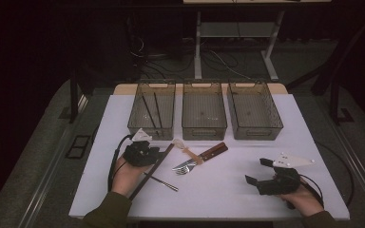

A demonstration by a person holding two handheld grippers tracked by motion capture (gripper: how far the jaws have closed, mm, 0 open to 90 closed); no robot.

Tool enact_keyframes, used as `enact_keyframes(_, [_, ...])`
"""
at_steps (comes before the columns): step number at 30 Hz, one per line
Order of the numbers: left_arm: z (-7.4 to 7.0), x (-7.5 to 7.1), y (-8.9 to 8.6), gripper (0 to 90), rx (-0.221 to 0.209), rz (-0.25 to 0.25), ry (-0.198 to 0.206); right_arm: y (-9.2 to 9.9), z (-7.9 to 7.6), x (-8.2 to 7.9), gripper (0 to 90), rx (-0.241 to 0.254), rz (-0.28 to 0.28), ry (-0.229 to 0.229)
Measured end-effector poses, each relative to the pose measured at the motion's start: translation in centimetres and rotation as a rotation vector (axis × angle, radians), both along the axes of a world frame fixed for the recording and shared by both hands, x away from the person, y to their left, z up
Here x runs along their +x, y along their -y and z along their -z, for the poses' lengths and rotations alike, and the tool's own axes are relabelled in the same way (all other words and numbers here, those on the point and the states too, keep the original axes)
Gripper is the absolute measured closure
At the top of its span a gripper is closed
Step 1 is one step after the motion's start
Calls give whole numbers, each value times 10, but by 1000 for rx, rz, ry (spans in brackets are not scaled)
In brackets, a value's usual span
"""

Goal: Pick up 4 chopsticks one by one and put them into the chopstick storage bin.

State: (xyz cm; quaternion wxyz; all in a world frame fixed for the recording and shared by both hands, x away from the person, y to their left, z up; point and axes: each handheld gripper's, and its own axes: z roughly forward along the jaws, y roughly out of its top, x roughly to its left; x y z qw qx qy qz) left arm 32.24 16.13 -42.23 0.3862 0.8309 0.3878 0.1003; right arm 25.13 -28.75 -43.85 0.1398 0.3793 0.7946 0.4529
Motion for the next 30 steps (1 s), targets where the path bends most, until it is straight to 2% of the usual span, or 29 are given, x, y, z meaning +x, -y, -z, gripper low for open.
enact_keyframes(7, [3,-22,-17,753,-6,8,-4,-1,0,0,111,-2,2,-3])
enact_keyframes(11, [5,-27,-23,780,-10,8,-19,0,0,0,111,-3,5,1])
enact_keyframes(23, [12,-28,-23,803,34,25,-60,-1,0,0,111,-10,0,1])
enact_keyframes(30, [14,-27,-22,800,26,17,-73,-1,0,-1,111,-12,-2,2])
